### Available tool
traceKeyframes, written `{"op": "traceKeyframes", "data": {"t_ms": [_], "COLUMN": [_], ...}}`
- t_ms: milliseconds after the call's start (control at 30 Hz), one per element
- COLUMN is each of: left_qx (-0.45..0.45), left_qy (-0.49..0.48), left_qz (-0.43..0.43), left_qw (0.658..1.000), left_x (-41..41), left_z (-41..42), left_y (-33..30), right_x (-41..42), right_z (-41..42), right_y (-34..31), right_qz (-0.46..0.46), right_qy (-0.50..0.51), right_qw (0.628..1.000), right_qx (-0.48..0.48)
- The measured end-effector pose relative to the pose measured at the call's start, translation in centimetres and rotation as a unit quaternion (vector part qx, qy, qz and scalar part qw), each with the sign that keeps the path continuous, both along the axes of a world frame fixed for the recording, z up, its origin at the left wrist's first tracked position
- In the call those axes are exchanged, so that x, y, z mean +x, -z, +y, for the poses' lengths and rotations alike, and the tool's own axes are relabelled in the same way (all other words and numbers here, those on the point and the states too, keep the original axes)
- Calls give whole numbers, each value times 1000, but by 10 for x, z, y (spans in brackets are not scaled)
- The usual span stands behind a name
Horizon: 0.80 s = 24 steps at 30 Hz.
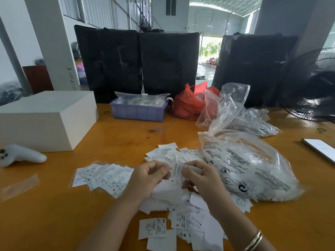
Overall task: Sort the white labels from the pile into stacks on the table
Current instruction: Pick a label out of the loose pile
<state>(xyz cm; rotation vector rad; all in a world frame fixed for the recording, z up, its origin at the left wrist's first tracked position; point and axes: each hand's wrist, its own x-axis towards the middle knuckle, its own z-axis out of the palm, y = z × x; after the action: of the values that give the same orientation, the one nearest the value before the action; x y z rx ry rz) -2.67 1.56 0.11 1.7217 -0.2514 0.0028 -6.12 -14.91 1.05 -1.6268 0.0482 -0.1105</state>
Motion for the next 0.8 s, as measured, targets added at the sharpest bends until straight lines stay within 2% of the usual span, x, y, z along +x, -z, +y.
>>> {"op": "traceKeyframes", "data": {"t_ms": [267, 567, 800], "left_qx": [4, -79, 25], "left_qy": [105, 0, 35], "left_qz": [75, 78, 26], "left_qw": [992, 994, 999], "left_x": [-4, -1, -4], "left_z": [5, 2, -1], "left_y": [-6, -2, -4], "right_x": [1, -1, -1], "right_z": [-7, -5, -5], "right_y": [-2, -3, -3], "right_qz": [3, 1, 14], "right_qy": [-22, -61, -77], "right_qw": [999, 997, 985], "right_qx": [-35, -55, -156]}}
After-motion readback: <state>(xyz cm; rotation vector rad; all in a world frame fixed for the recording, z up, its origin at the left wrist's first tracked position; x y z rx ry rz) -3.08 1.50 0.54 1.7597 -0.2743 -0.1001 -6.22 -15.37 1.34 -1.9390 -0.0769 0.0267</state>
